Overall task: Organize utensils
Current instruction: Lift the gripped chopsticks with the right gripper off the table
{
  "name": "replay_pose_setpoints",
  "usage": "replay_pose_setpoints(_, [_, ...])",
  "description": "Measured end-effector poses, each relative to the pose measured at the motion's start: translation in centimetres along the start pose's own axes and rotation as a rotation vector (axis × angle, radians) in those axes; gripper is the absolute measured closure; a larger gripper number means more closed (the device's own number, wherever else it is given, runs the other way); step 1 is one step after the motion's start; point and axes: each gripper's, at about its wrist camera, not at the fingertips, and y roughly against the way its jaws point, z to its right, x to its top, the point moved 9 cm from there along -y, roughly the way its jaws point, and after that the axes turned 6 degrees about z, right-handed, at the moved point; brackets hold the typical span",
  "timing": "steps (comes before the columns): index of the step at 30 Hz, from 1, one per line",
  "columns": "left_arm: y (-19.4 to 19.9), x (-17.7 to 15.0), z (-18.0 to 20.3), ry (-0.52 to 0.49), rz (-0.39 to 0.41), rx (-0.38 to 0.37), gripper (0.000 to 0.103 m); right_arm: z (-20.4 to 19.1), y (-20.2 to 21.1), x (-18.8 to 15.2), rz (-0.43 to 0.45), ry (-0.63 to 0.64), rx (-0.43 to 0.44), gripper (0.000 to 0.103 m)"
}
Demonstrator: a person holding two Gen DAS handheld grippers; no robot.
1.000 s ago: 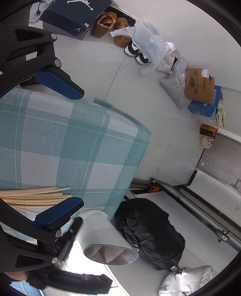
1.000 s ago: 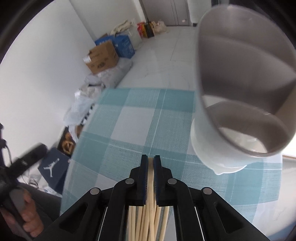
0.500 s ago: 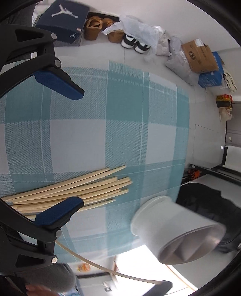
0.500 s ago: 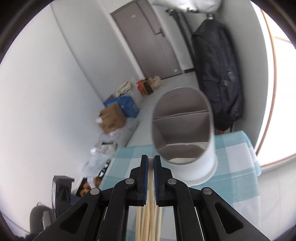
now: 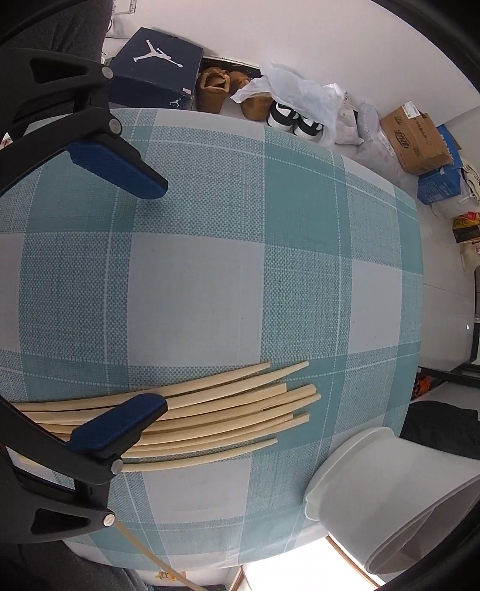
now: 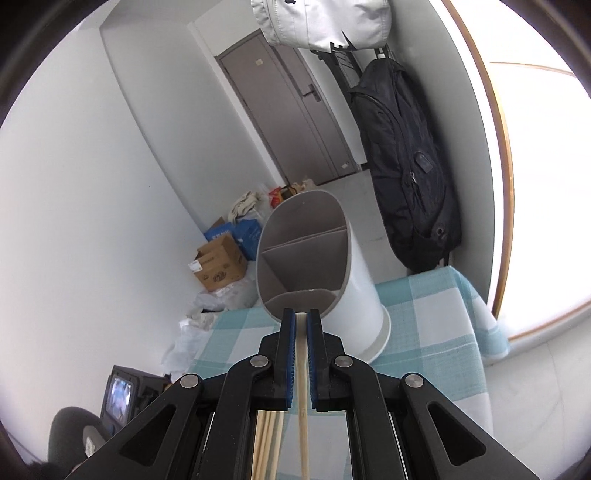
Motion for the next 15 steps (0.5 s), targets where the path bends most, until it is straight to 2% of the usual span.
replay_pose_setpoints(3, [-0.3, 0.4, 0.0, 0.009, -0.011, 0.017, 0.001, 0.7, 0.3, 0.2, 0.016, 0.003, 0.001, 0.098])
replay_pose_setpoints(11, [-1.5, 1.7, 1.3, -0.039, -0.051, 0.053, 0.005, 3.8, 0.4, 0.6, 0.009, -0.111, 0.007, 0.098])
replay_pose_setpoints(14, [-1.3, 2.0, 2.0, -0.037, -0.065, 0.009, 0.021, 4.8, 0.3, 0.8, 0.006, -0.150, 0.006, 0.098])
replay_pose_setpoints(15, [-1.3, 2.1, 2.4, -0.036, -0.069, -0.017, 0.033, 5.0, 0.3, 0.8, 0.003, -0.161, 0.005, 0.098])
